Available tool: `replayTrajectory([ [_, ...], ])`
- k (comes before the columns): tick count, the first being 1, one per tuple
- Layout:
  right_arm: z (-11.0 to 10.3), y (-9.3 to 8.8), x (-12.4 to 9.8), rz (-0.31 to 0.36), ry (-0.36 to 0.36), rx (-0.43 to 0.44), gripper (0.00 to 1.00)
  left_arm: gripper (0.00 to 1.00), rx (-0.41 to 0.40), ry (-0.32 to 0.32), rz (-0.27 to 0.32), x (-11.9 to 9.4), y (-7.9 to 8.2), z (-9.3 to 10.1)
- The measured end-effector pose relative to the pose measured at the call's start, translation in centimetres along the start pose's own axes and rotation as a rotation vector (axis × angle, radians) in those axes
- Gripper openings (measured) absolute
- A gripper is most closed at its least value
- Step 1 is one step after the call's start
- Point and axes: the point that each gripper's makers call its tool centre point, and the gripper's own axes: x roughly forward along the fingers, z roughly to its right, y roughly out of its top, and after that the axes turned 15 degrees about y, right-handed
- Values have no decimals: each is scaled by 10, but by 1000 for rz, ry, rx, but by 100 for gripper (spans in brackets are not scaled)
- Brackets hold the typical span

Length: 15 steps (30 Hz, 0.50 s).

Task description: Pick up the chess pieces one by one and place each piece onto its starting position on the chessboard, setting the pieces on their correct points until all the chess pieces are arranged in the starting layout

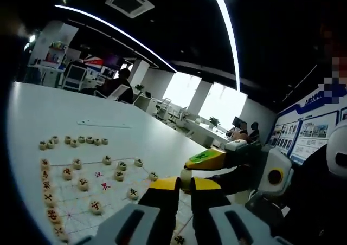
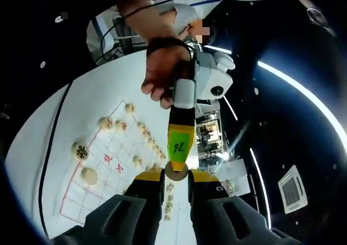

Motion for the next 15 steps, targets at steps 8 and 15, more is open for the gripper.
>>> replayTrajectory([
  [8,-16,-14,3,49,90,241,28,11,164,104,51,-6,8,-22],
  [15,-30,-41,2,234,210,1010,31,11,478,159,94,-13,9,-22],
])
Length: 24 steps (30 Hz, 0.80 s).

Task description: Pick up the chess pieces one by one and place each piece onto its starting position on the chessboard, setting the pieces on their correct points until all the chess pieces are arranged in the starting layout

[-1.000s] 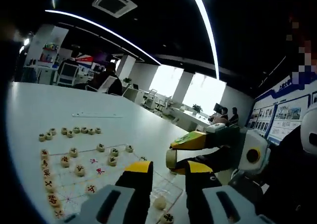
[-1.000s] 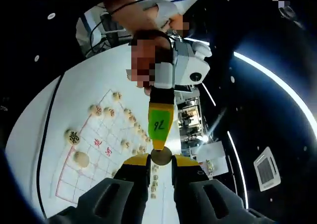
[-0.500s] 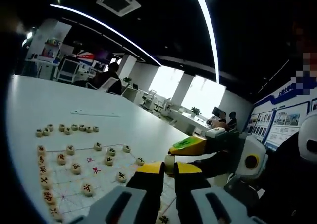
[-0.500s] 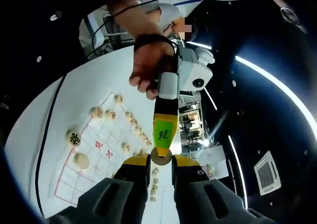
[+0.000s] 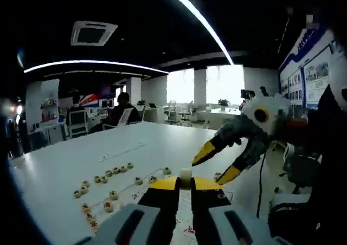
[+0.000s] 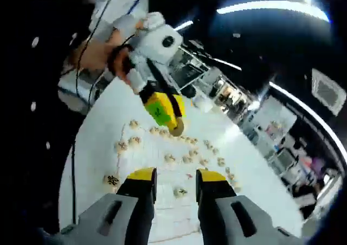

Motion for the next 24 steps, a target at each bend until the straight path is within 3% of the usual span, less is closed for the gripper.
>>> replayTrajectory([
  [2,-2,1,-1,86,68,258,31,11,190,9,27,-3,-1,3],
  [3,-5,2,0,118,101,330,31,11,305,17,36,-3,-2,4],
  [5,-4,3,1,158,118,447,30,11,408,50,35,-2,-4,0],
  [6,-7,4,2,175,144,491,30,11,499,71,39,-1,-6,-1],
  [10,-8,14,9,273,191,689,30,11,692,63,60,0,-11,4],
  [12,-4,14,11,278,177,689,30,11,775,65,72,0,-13,6],
  [15,-1,16,14,283,158,689,30,11,783,61,73,0,-15,7],
  [24,-7,31,29,331,203,716,29,11,987,50,127,-1,-17,13],
])
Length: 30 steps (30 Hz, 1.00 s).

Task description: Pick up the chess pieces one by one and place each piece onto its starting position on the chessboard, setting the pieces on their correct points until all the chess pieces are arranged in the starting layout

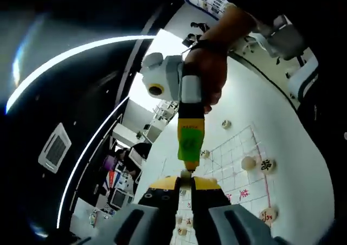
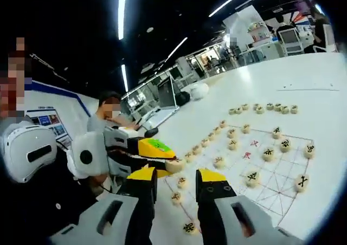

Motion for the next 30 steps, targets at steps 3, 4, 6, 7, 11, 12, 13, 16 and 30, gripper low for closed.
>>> replayTrajectory([
  [3,-4,2,4,7,9,2,26,11,33,3,5,0,-1,1],
  [4,-5,1,5,6,11,-1,26,11,38,7,6,0,-1,0],
  [6,-5,1,6,6,9,-7,23,11,41,7,10,-1,0,0],
  [7,-5,1,6,7,8,-9,23,11,40,7,12,-2,0,0],
  [11,-7,-1,8,8,11,-5,20,11,33,7,29,-3,2,0],
  [12,-9,-2,9,9,13,-4,19,11,35,8,30,-2,2,0],
  [13,-9,-2,9,6,18,-5,18,11,34,6,31,-2,1,1],
  [16,-9,1,7,1,17,-30,17,11,23,16,35,-1,2,0],
  [30,-3,18,-10,-40,-77,-341,17,28,-536,-101,-9,-7,-8,-5],
])
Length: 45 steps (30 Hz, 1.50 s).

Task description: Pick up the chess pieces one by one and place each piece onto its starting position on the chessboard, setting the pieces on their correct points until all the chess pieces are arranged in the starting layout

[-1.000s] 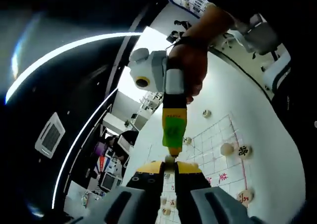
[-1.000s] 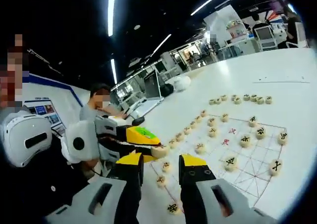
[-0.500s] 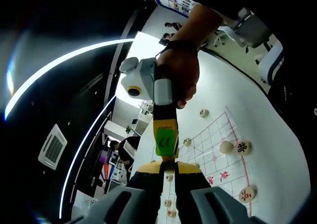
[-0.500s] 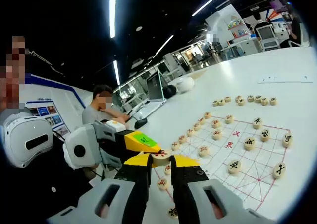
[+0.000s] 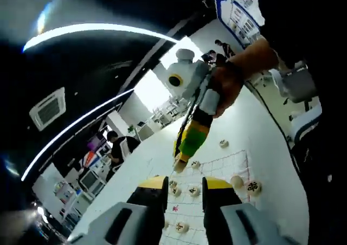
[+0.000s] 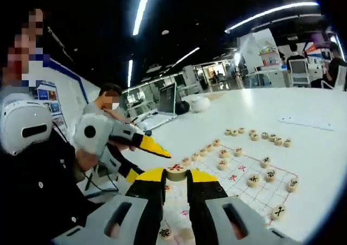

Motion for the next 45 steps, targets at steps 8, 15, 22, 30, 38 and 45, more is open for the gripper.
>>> replayTrajectory([
  [8,-8,7,-5,-67,-5,-320,17,31,-436,-94,1,-9,2,-12],
  [15,-26,-1,1,-131,10,-561,17,31,-630,-94,11,-14,-1,-22],
  [22,-27,-3,6,-183,-8,-615,17,38,-762,-108,10,-15,8,-20],
  [30,-19,-2,5,-264,-79,-780,17,43,-859,-34,-140,-6,-4,-19],
  [38,-17,-11,11,-366,-113,-947,17,41,-896,63,-222,12,-12,-7],
  [45,-8,-16,11,-417,-144,-1016,17,33,-896,103,-207,22,-1,3],
])
